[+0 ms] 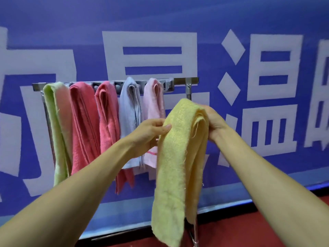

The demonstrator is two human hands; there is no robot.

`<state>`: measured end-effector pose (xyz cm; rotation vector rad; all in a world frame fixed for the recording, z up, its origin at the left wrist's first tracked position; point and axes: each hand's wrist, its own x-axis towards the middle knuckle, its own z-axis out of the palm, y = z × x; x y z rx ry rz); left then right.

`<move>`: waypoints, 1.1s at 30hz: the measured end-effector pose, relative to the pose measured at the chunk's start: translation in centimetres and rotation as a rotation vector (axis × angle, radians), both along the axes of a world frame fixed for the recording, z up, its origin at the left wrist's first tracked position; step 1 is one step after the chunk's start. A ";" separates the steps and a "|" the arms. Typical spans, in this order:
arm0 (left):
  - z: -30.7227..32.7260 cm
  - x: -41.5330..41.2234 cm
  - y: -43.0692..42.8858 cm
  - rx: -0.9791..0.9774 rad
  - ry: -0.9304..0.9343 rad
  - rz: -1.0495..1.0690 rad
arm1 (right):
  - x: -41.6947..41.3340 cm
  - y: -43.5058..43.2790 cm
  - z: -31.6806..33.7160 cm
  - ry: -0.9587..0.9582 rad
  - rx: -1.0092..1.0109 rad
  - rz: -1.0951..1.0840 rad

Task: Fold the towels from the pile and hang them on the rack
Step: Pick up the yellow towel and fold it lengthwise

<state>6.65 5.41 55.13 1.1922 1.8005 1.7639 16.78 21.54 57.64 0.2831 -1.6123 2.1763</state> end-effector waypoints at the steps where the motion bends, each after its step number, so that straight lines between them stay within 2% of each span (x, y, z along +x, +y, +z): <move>1: 0.4 -0.4 1.1 0.036 -0.007 0.016 | -0.1 0.5 0.6 0.012 0.009 0.015; 6: 2.8 -2.7 5.8 0.220 -0.034 0.036 | -1.9 3.5 3.1 0.061 0.005 0.036; 12: 5.8 -5.8 10.0 0.409 -0.079 0.047 | -6.6 6.8 6.0 -0.005 -0.164 -0.033; 15: 7.6 -7.1 11.5 0.481 -0.117 0.174 | -9.0 7.3 8.0 -0.018 -0.133 -0.072; 21: 10.3 -9.6 13.5 0.582 -0.151 0.573 | -13.1 7.3 10.9 -0.081 -0.123 -0.145; 25: 9.8 -11.1 14.2 0.526 -0.091 0.757 | -15.2 7.7 10.1 -0.122 -0.179 -0.219; 29: 8.7 -12.1 14.6 0.450 -0.083 0.789 | -16.4 8.3 8.3 -0.151 -0.146 -0.309; 33: 8.1 -13.0 14.7 0.370 -0.065 0.807 | -16.9 8.1 7.5 -0.170 -0.076 -0.306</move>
